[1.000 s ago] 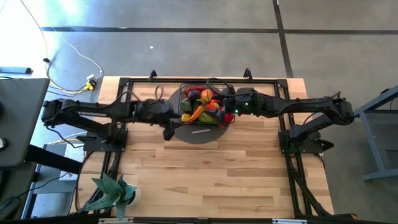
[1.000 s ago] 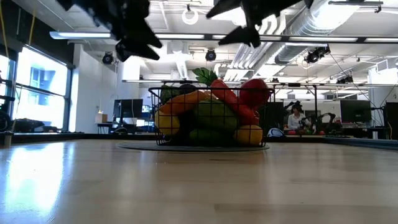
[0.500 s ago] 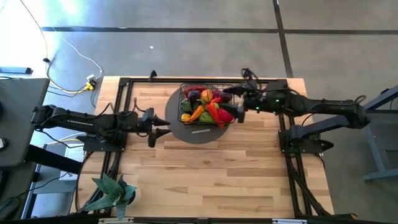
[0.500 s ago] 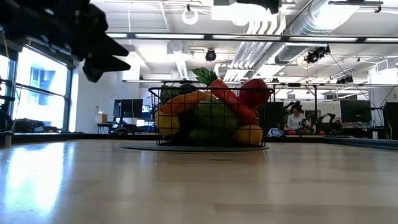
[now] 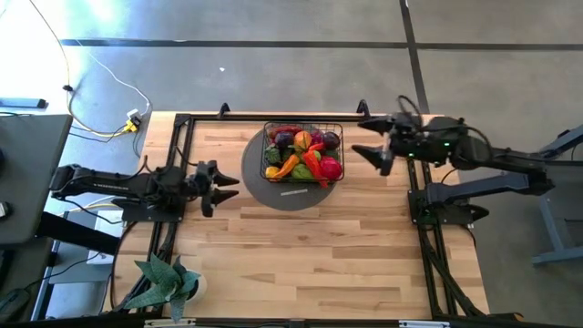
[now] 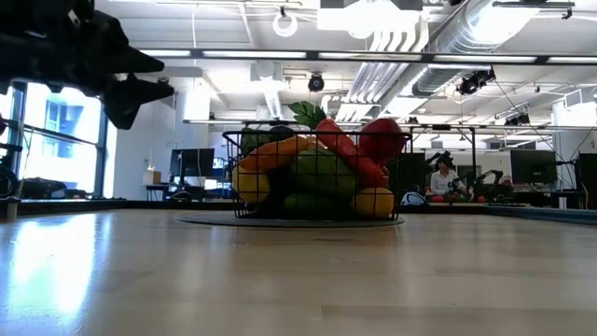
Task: Build produce basket
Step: Return to Home Position
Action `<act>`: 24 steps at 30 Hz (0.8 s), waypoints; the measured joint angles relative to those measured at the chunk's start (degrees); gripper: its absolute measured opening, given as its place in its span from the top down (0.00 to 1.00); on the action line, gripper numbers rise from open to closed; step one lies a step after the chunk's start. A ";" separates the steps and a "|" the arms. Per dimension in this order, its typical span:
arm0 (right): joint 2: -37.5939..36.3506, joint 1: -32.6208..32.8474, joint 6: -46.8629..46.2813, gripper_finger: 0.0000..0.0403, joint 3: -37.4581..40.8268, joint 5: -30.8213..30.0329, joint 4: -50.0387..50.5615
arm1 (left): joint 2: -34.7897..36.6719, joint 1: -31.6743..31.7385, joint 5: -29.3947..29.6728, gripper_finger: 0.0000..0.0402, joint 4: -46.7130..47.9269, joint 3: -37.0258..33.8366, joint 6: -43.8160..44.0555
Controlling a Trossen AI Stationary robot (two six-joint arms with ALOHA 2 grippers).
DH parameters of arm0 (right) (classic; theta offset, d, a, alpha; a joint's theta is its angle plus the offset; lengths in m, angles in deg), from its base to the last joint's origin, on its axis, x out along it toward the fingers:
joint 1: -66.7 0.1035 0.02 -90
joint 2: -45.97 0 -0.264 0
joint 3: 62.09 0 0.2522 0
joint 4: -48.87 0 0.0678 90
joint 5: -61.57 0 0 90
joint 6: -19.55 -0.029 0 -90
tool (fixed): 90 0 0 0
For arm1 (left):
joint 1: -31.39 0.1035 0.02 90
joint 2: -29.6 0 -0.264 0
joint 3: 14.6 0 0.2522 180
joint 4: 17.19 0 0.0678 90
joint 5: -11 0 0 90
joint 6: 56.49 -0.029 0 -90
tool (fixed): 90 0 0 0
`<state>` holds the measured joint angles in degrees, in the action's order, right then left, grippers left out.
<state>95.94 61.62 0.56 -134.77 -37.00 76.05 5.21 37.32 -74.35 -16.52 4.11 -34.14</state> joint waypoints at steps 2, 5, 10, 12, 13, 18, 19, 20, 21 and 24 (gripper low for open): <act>-2.07 0.00 1.11 0.01 0.00 -1.83 1.07 | 1.90 0.00 -0.01 0.51 -0.09 -0.89 0.00; -5.22 0.00 3.20 0.01 0.00 -3.46 2.68 | 4.44 0.00 -0.12 0.51 -0.20 -2.05 0.06; -10.69 0.00 4.55 0.01 0.00 -7.27 7.53 | 7.71 0.02 -1.01 0.51 -0.68 -3.69 -0.35; -12.55 0.00 4.81 0.01 0.70 -9.39 8.49 | 8.24 0.02 0.04 0.51 -0.25 -4.27 -2.12; -13.72 0.00 5.08 0.01 1.50 -10.06 8.51 | 8.29 0.04 0.95 0.51 0.10 -4.28 -3.40; -19.33 0.00 5.16 0.01 9.20 -11.20 1.97 | 8.31 0.04 2.42 0.51 -0.02 -4.28 -9.32; -20.43 0.00 5.30 0.01 11.07 -11.22 0.40 | 8.31 0.04 2.08 0.51 -0.03 -4.28 -9.50; -21.58 0.00 5.38 0.01 13.00 -11.21 -0.85 | 8.31 0.04 1.65 0.51 -0.01 -4.28 -9.70; -22.82 0.00 5.35 0.01 15.02 -11.20 -2.04 | 8.31 0.04 1.05 0.51 0.04 -4.28 -9.95; -26.56 0.00 4.22 0.01 21.07 -11.23 -4.97 | 8.31 0.04 0.47 0.51 -0.08 -4.28 -11.04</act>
<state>69.38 61.62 4.77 -113.70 -48.23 71.08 13.52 37.36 -73.88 -16.60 -0.17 -45.18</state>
